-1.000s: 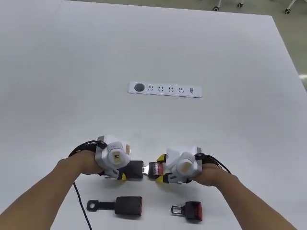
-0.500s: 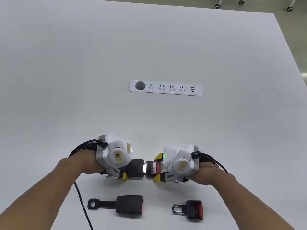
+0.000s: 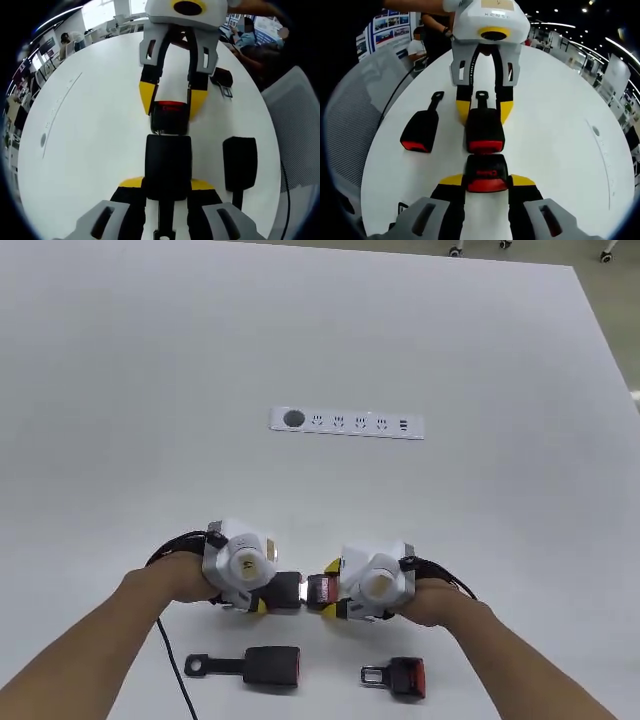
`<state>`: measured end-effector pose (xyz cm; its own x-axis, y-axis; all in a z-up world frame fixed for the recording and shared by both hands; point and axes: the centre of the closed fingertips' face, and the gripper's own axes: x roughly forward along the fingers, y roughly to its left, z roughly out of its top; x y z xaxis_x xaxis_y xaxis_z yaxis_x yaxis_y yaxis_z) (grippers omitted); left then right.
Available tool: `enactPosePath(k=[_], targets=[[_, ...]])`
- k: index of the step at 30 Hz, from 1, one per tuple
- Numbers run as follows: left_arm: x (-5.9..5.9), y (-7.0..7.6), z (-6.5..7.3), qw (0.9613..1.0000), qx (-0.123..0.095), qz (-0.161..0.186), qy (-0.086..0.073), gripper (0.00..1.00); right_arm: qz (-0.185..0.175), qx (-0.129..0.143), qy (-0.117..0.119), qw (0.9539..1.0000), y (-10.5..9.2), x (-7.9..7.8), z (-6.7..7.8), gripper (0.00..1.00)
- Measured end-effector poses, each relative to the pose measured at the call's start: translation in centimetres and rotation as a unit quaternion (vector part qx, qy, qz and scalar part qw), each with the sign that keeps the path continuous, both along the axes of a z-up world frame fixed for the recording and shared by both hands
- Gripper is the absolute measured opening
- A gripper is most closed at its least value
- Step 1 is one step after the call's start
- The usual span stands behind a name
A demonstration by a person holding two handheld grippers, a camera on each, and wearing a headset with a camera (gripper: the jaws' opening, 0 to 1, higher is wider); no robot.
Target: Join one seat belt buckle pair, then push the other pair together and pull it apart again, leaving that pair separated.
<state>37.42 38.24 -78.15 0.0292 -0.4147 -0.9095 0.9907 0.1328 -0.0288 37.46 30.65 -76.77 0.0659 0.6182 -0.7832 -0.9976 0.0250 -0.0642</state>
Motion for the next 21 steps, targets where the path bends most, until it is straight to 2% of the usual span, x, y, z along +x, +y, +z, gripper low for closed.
enactPosePath(k=[6,9,12,16,19,21], targets=[[0.06,0.08,-0.23,0.9998,-0.019,0.002,0.0,0.31,0.002,0.014,0.0,0.9999,0.18,0.25,-0.14,0.28],[-0.22,-0.4,0.25,0.9999,-0.009,0.005,-0.001,0.31,-0.005,0.0,0.005,1.0,0.52,0.33,-0.49,0.28],[-0.24,-0.39,0.3,1.0,-0.003,-0.002,0.0,0.31,-0.008,0.002,0.008,0.9999,0.25,0.08,-0.58,0.28],[-0.64,-0.24,0.66,0.9998,-0.019,-0.006,0.002,0.31,0.005,0.017,0.003,0.9998,0.29,0.16,-0.6,0.28],[-0.56,-0.4,0.54,0.9998,-0.02,-0.005,0.003,0.31,0.0,0.022,0.006,0.9997,0.39,0.03,-0.73,0.28],[-0.63,-0.66,0.72,0.9999,-0.013,-0.007,0.003,0.31,-0.003,0.015,0.009,0.9998,0.55,0.03,-0.7,0.28]])
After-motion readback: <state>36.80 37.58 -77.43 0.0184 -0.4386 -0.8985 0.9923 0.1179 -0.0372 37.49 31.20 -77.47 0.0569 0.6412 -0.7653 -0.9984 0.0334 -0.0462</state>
